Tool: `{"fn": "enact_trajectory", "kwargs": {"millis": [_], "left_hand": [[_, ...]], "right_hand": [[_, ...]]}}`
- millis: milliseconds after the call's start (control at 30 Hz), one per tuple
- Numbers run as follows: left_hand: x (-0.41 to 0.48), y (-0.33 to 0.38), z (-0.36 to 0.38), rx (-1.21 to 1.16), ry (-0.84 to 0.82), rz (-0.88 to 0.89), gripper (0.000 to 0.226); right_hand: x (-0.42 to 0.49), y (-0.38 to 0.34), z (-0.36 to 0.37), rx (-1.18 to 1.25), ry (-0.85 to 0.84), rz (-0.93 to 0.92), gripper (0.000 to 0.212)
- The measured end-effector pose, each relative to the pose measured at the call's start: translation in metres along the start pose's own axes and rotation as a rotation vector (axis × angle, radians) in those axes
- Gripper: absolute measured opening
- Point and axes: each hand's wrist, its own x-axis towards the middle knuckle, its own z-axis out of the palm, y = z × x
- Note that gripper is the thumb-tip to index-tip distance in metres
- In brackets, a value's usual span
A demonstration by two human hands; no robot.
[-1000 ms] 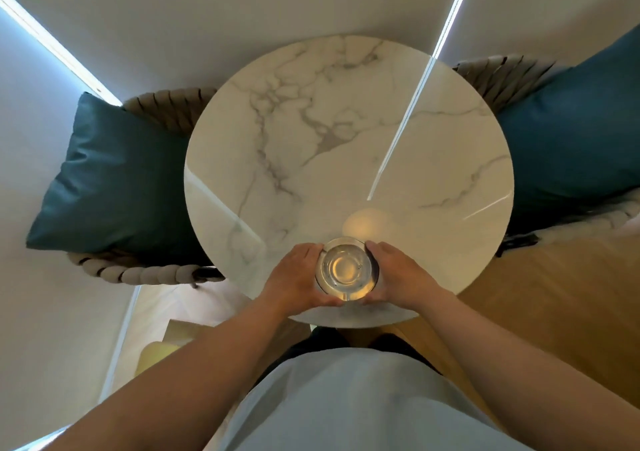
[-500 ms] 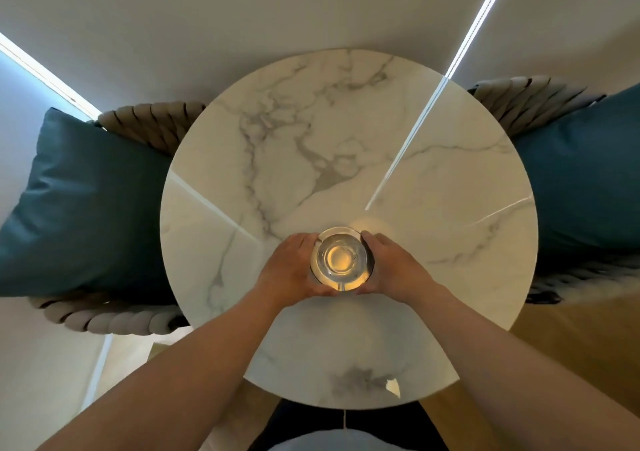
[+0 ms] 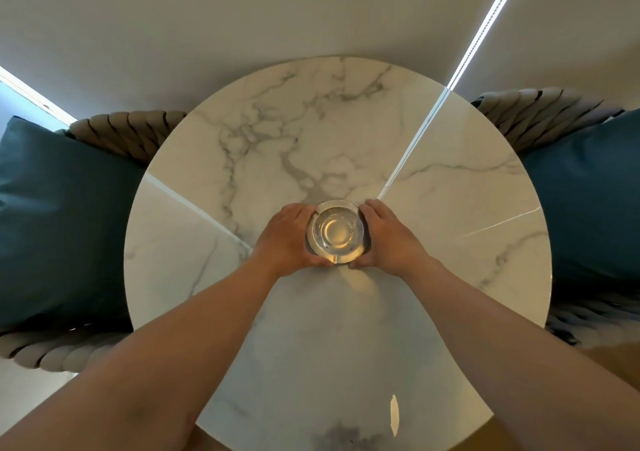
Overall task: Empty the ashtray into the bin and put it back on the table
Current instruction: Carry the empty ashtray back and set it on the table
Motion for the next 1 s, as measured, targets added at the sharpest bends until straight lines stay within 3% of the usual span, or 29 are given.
{"fn": "enact_trajectory", "kwargs": {"millis": [367, 1000], "left_hand": [[-0.007, -0.012, 0.002, 0.002, 0.002, -0.012, 0.123], [-0.008, -0.020, 0.005, 0.006, 0.023, 0.006, 0.110]], "right_hand": [[0.002, 0.008, 0.001, 0.046, -0.016, 0.028, 0.126], [0.004, 0.018, 0.011, 0.043, 0.061, -0.011, 0.109]]}}
